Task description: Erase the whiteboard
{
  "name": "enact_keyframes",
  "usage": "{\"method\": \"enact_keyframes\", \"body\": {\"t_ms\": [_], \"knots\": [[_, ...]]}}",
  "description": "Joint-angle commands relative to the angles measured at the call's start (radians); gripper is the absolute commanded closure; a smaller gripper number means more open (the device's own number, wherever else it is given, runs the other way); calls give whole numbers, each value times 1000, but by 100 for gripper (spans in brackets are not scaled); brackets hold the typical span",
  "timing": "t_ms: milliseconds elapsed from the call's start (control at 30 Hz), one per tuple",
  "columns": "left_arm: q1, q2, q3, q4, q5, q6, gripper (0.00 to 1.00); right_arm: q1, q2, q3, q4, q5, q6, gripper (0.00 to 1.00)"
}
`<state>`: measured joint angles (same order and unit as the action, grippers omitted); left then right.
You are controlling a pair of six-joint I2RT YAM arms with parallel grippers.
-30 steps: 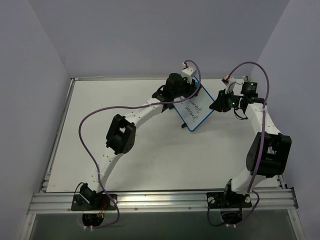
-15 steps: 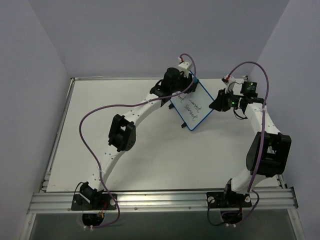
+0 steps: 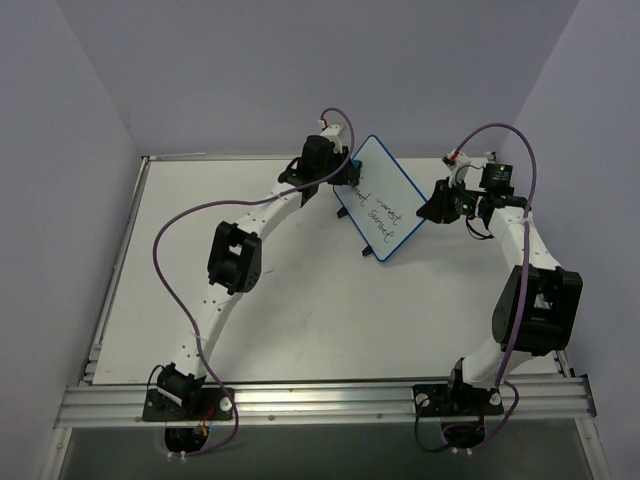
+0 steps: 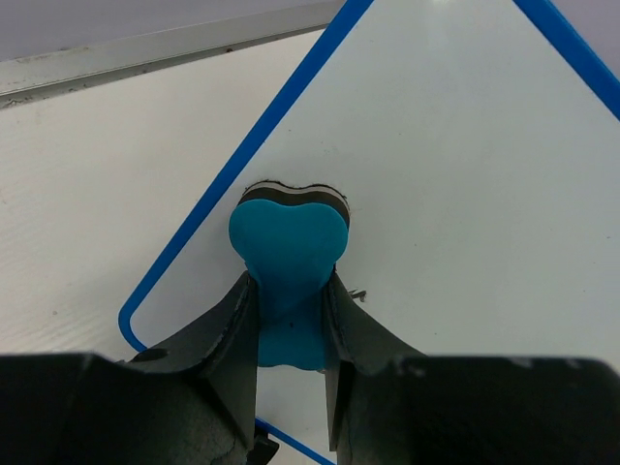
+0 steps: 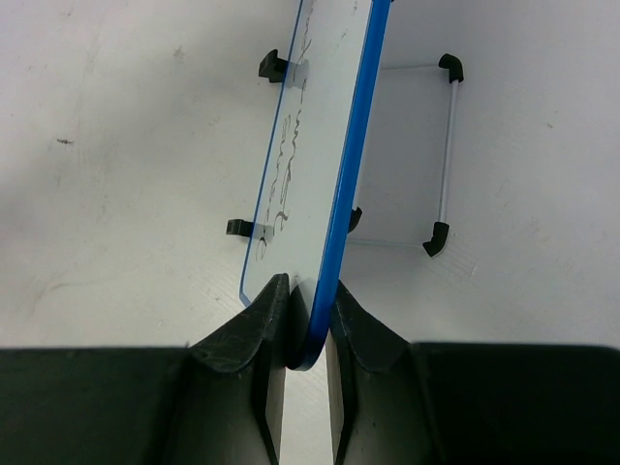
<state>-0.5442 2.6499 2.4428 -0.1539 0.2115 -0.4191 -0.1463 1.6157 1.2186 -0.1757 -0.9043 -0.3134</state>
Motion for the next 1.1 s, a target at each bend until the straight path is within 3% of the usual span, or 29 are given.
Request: {"method": "enact_keyframes", "body": {"t_ms": [0,300,500,800,1067], "knots": [[-13,36,-2,-78,32,-35,98,50,-31,-25,-51,-41,-67,100],[-71,-159,-332,109,45,-41,98,51,-34,-25,-50,-41,-66,100],[-149,-284,-534,325,65,11,98,51,-34,-25,-50,-42,-67,100],[-235,-303,-567,416,91,29,98,57,-36,-27,-51,-42,-66,100],[-132,-197,-409,286,28,-75,98,63,-33,-24,-54,-41,-67,100]]}}
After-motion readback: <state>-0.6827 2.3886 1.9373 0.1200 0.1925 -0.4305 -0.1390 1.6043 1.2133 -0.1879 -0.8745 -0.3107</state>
